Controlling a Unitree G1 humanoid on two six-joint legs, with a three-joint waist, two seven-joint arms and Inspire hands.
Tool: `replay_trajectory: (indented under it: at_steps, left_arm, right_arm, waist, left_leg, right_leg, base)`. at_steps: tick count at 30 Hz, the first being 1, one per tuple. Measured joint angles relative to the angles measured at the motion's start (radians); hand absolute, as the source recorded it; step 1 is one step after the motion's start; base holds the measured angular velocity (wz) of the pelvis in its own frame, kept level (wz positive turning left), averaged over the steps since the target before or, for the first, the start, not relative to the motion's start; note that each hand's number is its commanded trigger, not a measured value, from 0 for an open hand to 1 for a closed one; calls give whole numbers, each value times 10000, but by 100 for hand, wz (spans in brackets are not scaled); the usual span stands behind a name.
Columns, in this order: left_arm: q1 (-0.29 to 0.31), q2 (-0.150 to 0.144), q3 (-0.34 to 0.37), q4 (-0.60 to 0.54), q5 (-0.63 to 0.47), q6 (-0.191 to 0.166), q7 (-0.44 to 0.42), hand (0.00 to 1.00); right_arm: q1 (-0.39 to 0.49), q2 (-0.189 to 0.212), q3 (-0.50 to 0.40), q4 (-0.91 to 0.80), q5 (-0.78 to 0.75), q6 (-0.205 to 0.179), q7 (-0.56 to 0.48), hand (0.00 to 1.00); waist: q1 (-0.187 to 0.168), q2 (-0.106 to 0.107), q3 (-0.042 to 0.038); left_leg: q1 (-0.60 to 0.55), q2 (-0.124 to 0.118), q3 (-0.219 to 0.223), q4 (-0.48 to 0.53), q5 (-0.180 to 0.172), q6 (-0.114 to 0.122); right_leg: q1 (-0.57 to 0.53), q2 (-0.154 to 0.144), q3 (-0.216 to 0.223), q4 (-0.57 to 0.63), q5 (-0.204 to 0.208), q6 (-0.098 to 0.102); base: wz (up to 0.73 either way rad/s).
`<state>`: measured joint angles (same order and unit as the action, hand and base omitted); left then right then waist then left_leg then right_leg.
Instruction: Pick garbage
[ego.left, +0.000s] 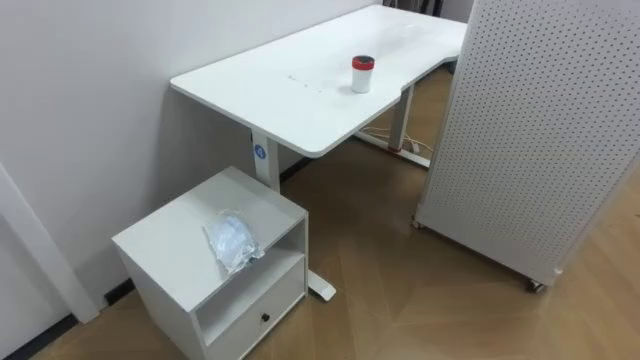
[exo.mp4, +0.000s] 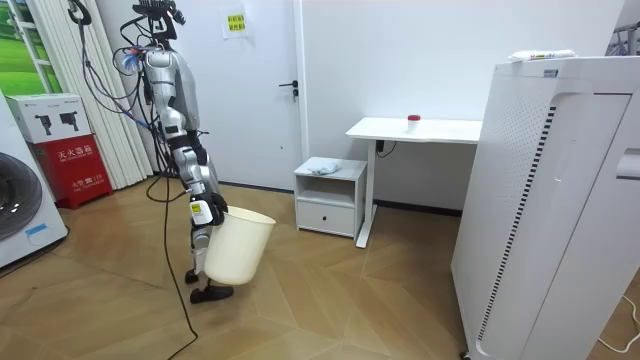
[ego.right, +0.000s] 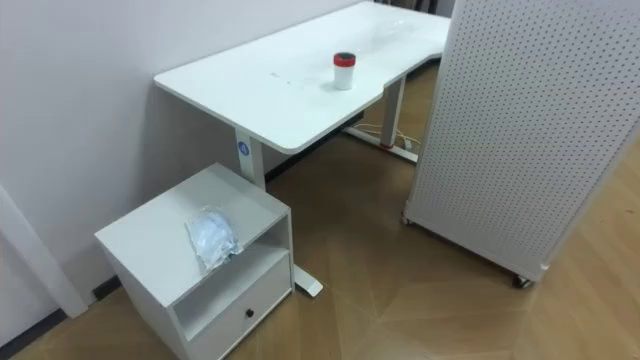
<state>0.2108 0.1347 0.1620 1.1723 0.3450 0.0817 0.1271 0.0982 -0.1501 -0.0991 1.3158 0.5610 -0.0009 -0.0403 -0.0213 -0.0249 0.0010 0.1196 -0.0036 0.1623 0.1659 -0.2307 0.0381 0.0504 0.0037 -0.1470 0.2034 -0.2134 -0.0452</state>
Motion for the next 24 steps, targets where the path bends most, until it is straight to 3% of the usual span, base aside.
replay_trajectory:
  at_steps: [6,16,19,21,22,24]
  left_arm:
    - [15,-2,2,-32,8,1,-8,0]
    - [12,5,52,-35,-3,-4,5,0]
    - [-18,45,219,-18,-16,4,5,0]
    - [-11,101,308,37,-16,27,-21,0]
    - [6,116,310,46,-17,46,-32,0]
    - [14,111,289,3,-79,123,-111,0]
  right_arm:
    - [-17,-1,0,-24,-217,-67,85,100]
    - [-11,-26,0,-57,-221,22,135,100]
    - [-105,-71,-10,-9,-267,94,330,100]
    - [-177,-141,-14,-42,-726,210,536,100]
    - [-188,-143,-13,-78,-860,228,551,100]
    - [-187,-158,98,-91,-870,213,585,100]
  waist:
    - [19,-97,42]
    - [127,-92,1]
    - [135,-168,28]
    - [228,-141,44]
    - [257,-164,51]
    - [294,-233,35]
  left_leg:
    - [-24,1,-3,1,0,0]
    - [-101,8,-4,259,-30,-50]
    - [-344,104,-8,789,-258,-116]
    - [-800,318,-7,1948,-756,-207]
    - [-940,375,4,2330,-854,-239]
    - [-1742,608,24,4115,-1017,-405]
  right_leg:
    - [2,-5,-51,-28,0,-1]
    - [7,-40,-118,41,-20,-28]
    - [-74,-30,-209,287,-187,-94]
    - [-357,28,-219,972,-553,-197]
    - [-396,36,-217,1143,-644,-226]
    - [-590,20,-215,1766,-1091,-393]
  base:
    - [0]
    - [0]
    - [5]
    - [-6]
    - [-5]
    - [6]
